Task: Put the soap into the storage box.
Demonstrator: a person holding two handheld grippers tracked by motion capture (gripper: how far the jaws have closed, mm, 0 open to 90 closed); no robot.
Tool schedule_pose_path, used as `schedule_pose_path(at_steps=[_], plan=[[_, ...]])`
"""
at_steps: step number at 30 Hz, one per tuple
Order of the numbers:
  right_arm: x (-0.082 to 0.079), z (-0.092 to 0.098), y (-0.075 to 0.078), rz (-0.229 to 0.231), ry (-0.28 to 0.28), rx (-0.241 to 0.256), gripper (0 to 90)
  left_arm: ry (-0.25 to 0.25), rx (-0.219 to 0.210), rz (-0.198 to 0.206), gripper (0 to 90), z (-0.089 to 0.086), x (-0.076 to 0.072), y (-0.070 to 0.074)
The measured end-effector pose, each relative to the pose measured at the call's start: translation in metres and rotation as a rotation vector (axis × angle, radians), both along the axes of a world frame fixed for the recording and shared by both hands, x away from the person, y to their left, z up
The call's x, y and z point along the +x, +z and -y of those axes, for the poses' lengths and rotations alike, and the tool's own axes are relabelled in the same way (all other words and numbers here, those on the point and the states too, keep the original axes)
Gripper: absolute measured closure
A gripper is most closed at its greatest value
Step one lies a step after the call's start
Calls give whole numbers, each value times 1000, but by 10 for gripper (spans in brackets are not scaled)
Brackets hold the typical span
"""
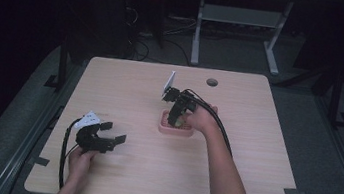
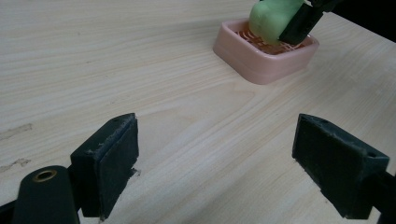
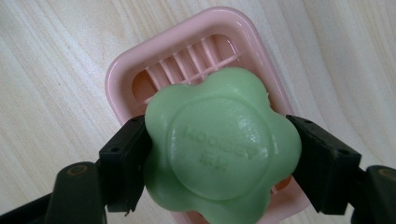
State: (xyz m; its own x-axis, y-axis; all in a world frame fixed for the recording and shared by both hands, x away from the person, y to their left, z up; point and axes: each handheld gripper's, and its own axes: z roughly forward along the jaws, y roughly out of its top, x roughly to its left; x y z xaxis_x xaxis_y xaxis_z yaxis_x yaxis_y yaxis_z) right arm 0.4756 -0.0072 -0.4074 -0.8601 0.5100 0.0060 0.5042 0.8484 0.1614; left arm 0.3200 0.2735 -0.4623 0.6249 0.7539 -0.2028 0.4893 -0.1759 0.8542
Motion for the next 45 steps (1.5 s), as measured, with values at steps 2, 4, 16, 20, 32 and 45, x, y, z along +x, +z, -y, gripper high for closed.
schedule_pose_path(at_steps=[2, 4, 16, 20, 32, 45], plan=[[0, 0, 0, 0, 0, 1, 261, 0, 0, 0, 144, 0, 0, 0], [0, 0, 0, -2, 1, 1, 261, 0, -3, 0, 143, 0, 0, 0], [0, -2, -3, -14, -1, -5, 260, 2, -6, -2, 143, 0, 0, 0], [0, -2, -4, -14, 9, -6, 259, 2, -7, -2, 143, 0, 0, 0], [0, 1, -4, -20, -1, 0, 258, 2, -6, -2, 143, 0, 0, 0], [-2, 16, 10, -10, -31, 57, 260, -3, 5, 1, 144, -1, 0, 0]])
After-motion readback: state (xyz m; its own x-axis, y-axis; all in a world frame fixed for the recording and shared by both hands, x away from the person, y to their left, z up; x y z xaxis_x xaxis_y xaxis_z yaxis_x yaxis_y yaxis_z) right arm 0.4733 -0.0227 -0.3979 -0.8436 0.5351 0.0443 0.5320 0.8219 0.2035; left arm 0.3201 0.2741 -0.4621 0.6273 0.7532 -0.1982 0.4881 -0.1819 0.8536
